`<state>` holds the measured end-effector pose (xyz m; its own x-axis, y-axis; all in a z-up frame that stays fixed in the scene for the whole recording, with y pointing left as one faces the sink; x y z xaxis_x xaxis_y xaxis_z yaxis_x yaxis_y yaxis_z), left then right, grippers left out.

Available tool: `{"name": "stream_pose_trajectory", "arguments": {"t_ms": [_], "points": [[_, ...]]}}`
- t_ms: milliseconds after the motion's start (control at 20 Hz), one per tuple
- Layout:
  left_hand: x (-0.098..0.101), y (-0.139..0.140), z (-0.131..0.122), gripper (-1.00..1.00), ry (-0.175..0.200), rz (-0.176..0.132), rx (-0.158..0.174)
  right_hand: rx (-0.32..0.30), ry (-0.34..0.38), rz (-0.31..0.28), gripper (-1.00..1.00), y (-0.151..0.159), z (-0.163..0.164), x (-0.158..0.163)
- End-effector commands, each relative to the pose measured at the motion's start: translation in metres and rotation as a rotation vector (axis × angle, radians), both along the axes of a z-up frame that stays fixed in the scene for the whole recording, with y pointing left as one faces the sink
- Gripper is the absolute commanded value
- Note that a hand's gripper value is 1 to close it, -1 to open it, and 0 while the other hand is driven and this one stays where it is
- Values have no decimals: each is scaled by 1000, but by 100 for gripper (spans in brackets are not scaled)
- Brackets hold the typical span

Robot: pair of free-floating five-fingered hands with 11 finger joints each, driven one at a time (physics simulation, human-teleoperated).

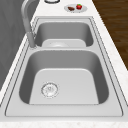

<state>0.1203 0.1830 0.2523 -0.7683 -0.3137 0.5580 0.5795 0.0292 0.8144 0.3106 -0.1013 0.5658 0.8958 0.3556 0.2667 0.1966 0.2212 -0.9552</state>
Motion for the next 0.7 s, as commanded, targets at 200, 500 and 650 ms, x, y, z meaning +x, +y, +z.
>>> {"name": "stream_pose_trajectory", "arguments": {"t_ms": [200,500,650], "points": [[0,0,0,0,0,0,0,-11,-40,172,-100,-20,-19,-34],[0,0,0,0,0,0,0,-32,-99,262,-100,-28,-31,-70],[0,0,0,0,0,0,0,-39,-111,306,-100,-33,-41,-85]]}}
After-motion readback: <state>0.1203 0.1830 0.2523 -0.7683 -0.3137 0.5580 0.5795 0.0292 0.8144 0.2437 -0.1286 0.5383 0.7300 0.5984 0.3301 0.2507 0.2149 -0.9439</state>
